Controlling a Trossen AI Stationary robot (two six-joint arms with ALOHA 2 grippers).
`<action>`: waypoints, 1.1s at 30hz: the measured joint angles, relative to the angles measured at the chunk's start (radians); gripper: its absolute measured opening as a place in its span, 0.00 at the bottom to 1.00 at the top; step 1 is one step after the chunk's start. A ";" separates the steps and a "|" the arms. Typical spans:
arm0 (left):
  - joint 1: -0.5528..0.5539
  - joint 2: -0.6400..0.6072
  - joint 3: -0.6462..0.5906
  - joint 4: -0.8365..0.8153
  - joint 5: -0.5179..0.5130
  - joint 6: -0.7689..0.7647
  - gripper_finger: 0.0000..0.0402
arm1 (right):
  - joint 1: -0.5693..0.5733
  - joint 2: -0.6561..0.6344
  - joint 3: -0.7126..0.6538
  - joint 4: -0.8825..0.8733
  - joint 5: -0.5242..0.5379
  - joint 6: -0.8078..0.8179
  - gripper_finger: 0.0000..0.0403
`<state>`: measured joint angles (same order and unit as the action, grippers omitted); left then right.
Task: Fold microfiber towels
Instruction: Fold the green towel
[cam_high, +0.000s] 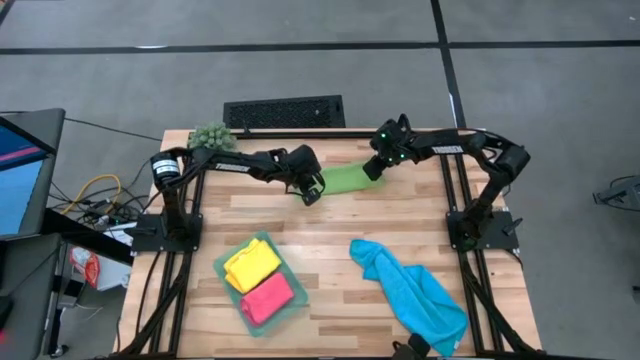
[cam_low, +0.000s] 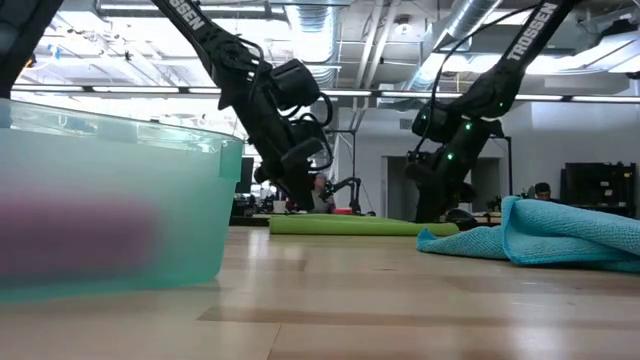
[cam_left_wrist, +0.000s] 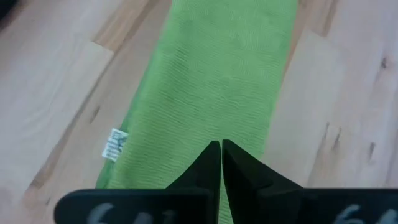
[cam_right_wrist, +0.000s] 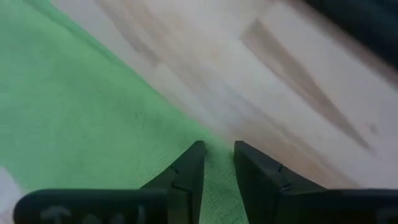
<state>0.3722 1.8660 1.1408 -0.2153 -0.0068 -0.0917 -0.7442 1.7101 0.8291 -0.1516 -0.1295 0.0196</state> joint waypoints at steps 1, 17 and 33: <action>0.001 0.000 0.000 0.001 -0.011 0.002 0.02 | 0.000 -0.010 0.000 0.005 0.000 0.000 0.28; 0.003 0.049 0.002 0.112 0.007 -0.007 0.01 | 0.071 -0.169 0.000 -0.021 0.000 0.066 0.28; -0.032 0.126 0.003 0.111 0.017 -0.036 0.01 | 0.196 -0.035 -0.063 -0.074 0.080 0.140 0.26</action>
<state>0.3401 1.9915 1.1442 -0.1042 0.0097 -0.1281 -0.5477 1.6754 0.7657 -0.2255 -0.0492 0.1599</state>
